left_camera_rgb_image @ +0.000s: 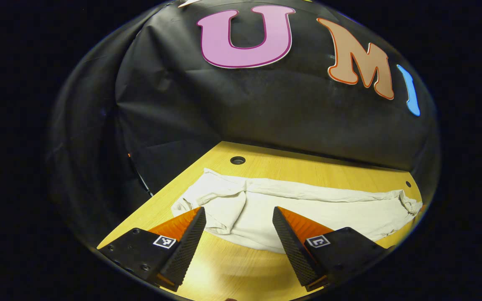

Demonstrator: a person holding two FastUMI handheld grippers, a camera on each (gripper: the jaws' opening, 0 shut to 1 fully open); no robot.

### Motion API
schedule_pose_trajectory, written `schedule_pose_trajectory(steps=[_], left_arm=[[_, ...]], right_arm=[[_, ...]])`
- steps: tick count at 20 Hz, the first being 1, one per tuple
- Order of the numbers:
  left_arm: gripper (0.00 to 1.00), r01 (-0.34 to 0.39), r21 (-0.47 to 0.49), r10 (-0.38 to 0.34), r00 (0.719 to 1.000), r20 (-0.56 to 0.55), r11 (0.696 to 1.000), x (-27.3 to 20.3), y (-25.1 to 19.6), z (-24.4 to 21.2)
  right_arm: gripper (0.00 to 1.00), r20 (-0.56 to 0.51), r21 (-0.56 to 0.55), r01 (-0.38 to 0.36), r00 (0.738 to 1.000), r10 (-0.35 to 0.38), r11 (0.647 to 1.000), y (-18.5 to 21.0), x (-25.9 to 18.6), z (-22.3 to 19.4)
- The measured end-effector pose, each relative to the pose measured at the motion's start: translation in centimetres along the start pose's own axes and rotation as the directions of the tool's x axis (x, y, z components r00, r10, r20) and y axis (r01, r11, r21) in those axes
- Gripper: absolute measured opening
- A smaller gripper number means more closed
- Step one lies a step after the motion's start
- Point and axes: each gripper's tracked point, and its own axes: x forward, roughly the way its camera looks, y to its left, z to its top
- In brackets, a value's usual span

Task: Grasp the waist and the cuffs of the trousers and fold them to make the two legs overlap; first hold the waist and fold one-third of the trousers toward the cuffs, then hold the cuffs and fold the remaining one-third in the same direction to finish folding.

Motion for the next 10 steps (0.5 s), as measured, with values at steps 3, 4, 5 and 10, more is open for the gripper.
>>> schedule_pose_trajectory(steps=[3,4,5,10], left_arm=[[0.96,-0.01,0.0,0.01,1.0,-0.004,1.0,-0.6,-0.4,-0.3],[0.96,-0.013,0.004,0.013,1.0,-0.007,1.0,-0.7,-0.6,-0.4],[0.97,-0.013,0.003,0.013,1.0,-0.005,1.0,-0.9,-0.8,-0.4],[0.96,0.001,-0.006,-0.001,1.0,-0.003,1.0,-1.7,-2.1,-0.5]], right_arm=[[0.96,-0.012,0.035,-0.043,0.999,0.043,0.998,1.3,1.0,-0.5],[0.97,-0.021,0.06,-0.058,0.998,0.059,0.997,1.8,1.1,-0.6],[0.97,-0.025,0.093,-0.076,0.997,0.079,0.993,2.4,1.1,-0.7],[0.92,-0.027,0.248,-0.143,0.988,0.154,0.958,4.3,1.7,-0.9]])
